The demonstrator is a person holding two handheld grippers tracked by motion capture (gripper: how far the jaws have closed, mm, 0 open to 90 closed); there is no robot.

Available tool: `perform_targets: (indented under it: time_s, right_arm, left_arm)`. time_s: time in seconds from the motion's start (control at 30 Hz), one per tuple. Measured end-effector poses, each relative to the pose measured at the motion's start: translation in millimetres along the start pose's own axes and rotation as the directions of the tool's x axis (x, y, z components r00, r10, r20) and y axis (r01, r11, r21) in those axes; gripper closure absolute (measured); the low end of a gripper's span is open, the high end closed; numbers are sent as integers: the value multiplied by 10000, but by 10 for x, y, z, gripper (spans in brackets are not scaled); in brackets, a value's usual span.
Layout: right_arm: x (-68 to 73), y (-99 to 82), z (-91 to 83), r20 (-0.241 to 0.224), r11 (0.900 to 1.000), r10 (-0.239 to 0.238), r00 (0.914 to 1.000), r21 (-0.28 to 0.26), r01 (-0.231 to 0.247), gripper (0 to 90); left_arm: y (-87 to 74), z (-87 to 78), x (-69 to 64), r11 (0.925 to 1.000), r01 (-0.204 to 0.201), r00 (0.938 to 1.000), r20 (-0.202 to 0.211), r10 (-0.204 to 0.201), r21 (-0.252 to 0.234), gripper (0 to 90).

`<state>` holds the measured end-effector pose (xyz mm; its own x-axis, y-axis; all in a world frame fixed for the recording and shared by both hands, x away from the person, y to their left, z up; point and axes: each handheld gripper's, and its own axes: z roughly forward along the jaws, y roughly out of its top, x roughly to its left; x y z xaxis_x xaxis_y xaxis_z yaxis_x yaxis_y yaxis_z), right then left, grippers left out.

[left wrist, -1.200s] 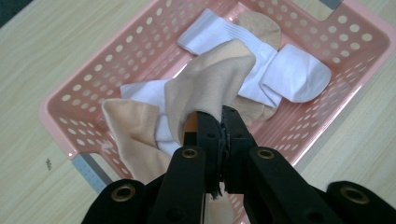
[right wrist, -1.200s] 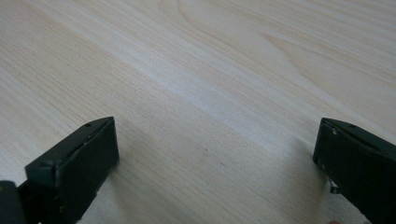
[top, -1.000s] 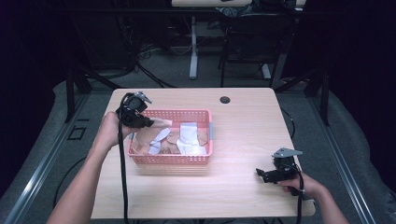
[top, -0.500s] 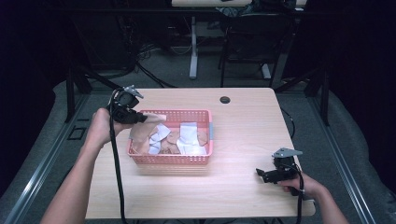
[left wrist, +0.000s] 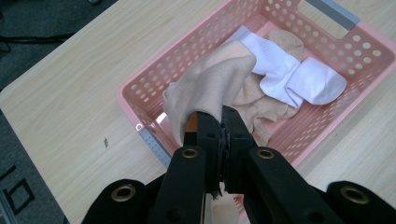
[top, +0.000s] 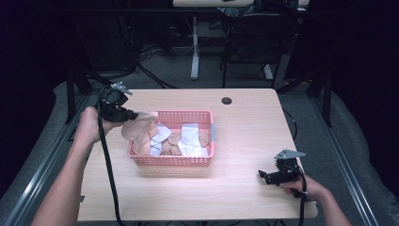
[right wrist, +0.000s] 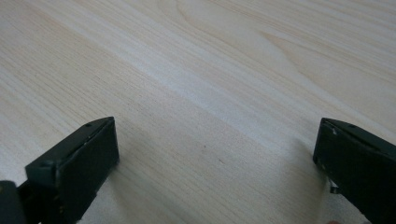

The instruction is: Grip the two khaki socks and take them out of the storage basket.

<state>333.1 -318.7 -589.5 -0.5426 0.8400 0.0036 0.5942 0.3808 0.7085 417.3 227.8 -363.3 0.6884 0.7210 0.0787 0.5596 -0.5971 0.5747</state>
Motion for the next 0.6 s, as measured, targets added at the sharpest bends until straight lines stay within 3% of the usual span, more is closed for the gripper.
perform_targets:
  time_s: [0.6]
  right_arm:
    - [-2,-9,-8,83,10000,52,10000,-8,-52,0]
  left_arm:
    - [-278,-99,264,9963,856,9948,-566,-850,82,878]
